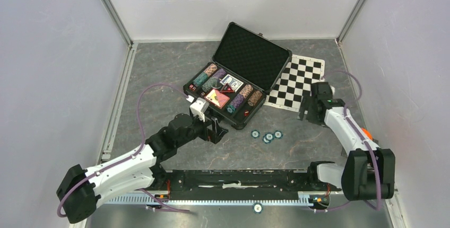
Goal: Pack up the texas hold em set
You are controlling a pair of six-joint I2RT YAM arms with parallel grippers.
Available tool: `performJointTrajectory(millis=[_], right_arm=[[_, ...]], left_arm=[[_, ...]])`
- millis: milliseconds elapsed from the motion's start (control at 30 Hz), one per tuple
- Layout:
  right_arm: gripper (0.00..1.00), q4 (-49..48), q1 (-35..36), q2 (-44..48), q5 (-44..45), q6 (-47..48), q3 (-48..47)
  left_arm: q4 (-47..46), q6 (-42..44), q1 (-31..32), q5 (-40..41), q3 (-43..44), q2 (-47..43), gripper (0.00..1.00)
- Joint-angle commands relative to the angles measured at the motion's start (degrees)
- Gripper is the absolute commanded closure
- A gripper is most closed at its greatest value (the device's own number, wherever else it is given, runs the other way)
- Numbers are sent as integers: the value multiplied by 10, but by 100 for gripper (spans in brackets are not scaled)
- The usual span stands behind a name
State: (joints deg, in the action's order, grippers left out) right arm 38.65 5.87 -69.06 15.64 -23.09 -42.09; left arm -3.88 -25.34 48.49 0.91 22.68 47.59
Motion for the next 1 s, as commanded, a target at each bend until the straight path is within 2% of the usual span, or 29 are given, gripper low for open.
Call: performJointTrajectory(millis=[0, 100, 333, 667, 833, 967], right_arm=[[2, 11, -121, 14, -7, 2, -8], [2, 3, -176, 13, -33, 11, -10], [2, 3, -262, 31, -21, 7, -5], [2, 23, -291, 40, 59, -79, -26], [2, -11, -320, 55, 16, -89, 4], [2, -18, -328, 49, 29, -100, 10]], left_arm=[[-68, 36, -1, -30, -31, -9, 0], [-78, 33, -1, -43, -45, -16, 0], [-103, 21, -1, -55, -72, -52, 0], [-142, 31, -2, -64, -91, -46, 0], [-151, 16, -1, -82, -102, -63, 0], [-139, 1, -1, -79, -100, -80, 0]])
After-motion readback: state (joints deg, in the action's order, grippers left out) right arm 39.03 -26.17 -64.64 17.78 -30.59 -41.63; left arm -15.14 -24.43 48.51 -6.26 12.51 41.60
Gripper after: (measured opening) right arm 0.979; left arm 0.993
